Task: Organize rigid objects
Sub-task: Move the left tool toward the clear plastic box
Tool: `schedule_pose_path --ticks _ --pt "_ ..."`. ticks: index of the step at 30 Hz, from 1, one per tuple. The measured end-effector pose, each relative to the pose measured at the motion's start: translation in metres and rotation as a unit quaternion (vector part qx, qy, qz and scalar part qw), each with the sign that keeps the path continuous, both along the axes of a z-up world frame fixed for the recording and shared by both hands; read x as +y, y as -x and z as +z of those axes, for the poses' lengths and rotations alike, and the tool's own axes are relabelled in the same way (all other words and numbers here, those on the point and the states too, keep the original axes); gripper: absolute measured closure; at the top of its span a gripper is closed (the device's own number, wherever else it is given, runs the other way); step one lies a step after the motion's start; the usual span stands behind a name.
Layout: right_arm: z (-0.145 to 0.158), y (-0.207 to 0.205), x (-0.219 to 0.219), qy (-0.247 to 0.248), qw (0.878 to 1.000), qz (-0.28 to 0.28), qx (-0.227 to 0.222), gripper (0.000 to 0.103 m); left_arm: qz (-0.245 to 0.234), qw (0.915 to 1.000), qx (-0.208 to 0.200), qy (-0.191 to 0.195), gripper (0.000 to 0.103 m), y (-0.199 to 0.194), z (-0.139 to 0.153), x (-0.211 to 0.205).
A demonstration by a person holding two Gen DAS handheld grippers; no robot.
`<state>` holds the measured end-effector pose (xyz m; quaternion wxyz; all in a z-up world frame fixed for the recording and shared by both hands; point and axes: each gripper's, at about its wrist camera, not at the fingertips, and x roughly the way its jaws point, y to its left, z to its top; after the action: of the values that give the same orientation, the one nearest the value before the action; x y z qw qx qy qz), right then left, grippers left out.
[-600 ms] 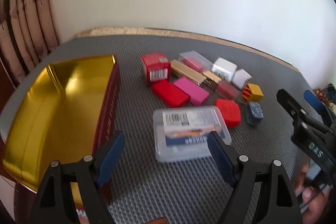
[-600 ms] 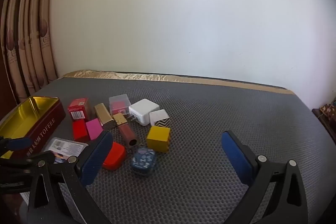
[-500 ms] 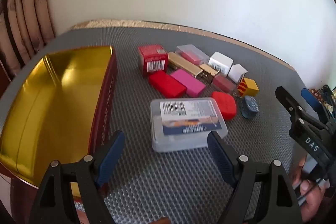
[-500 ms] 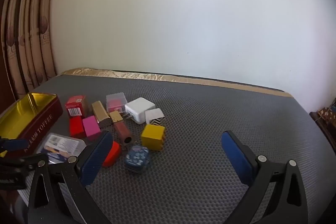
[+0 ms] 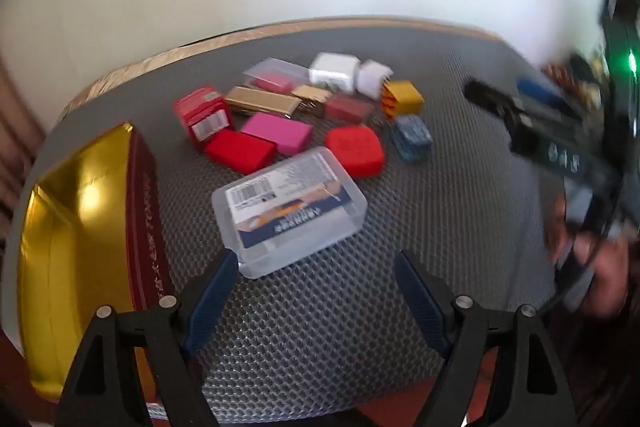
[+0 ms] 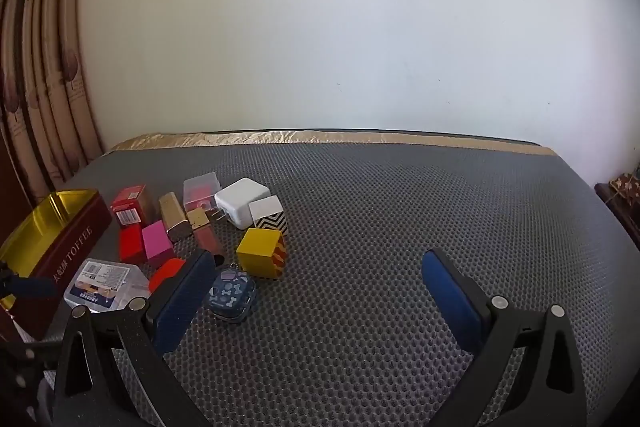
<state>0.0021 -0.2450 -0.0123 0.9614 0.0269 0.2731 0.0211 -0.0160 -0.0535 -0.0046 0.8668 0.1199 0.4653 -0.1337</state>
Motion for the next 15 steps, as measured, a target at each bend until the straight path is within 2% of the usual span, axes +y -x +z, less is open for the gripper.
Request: schedule_pose_path --ticks 1,4,7,9,11,15 --pt "0.0 0.0 0.001 0.002 1.0 0.001 0.001 0.0 -0.009 0.9999 0.005 -0.008 0.02 -0.003 0.001 0.001" --pt "0.0 -0.001 0.001 0.0 1.0 0.001 0.004 0.0 -0.062 0.996 0.001 -0.065 0.02 0.004 -0.001 -0.008" --pt "0.0 0.001 0.003 0.0 1.0 -0.001 0.005 0.0 -0.102 0.9891 0.007 -0.106 0.02 0.004 -0.004 -0.009" --pt "-0.001 -0.001 0.002 -0.002 1.0 0.0 0.007 0.0 -0.133 0.9806 0.0 -0.144 0.02 0.003 -0.004 -0.011" --pt "-0.002 -0.001 0.002 -0.003 1.0 -0.001 0.009 0.0 -0.161 0.9738 -0.002 -0.161 0.02 -0.001 -0.002 -0.008" --pt "-0.004 -0.002 -0.002 -0.009 1.0 -0.002 0.017 0.0 -0.189 0.9654 0.01 -0.179 0.02 -0.014 -0.001 -0.005"
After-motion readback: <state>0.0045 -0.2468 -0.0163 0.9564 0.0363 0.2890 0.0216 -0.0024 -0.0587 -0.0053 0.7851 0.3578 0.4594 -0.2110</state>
